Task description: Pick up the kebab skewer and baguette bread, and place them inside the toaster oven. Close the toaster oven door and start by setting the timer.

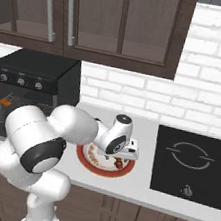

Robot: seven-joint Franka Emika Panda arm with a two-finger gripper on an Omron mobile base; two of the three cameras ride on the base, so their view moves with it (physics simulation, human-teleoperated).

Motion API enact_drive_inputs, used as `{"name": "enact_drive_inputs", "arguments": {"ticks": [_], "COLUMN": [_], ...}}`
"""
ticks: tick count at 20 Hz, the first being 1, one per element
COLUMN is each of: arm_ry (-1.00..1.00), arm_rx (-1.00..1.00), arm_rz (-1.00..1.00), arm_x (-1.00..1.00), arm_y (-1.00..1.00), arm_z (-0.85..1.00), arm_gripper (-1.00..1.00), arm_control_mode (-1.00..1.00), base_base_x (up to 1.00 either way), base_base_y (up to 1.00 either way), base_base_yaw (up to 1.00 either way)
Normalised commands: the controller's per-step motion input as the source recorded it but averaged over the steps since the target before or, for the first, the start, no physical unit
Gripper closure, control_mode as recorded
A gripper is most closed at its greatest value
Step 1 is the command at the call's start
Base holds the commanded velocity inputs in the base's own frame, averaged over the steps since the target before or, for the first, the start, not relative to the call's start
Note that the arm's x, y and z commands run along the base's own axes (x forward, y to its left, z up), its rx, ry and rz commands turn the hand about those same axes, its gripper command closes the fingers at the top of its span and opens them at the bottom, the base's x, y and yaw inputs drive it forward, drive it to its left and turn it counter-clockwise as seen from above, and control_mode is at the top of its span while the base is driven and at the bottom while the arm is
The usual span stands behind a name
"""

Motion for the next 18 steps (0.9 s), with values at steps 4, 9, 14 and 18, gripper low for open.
{"name": "enact_drive_inputs", "arguments": {"ticks": [4, 9, 14, 18], "arm_ry": [0.0, 0.0, -0.06, -0.04], "arm_rx": [0.0, 0.0, 0.0, 0.0], "arm_rz": [0.0, 0.0, 0.0, 0.01], "arm_x": [0.05, 0.0, -0.2, -0.28], "arm_y": [0.0, 0.0, 0.02, 0.02], "arm_z": [-0.15, -0.02, -0.06, 0.63], "arm_gripper": [1.0, 1.0, 1.0, 1.0], "arm_control_mode": [-1.0, -1.0, -1.0, -1.0], "base_base_x": [0.0, 0.0, 0.0, 0.0], "base_base_y": [0.0, 0.0, 0.0, 0.0], "base_base_yaw": [0.0, 0.0, 0.0, 0.0]}}
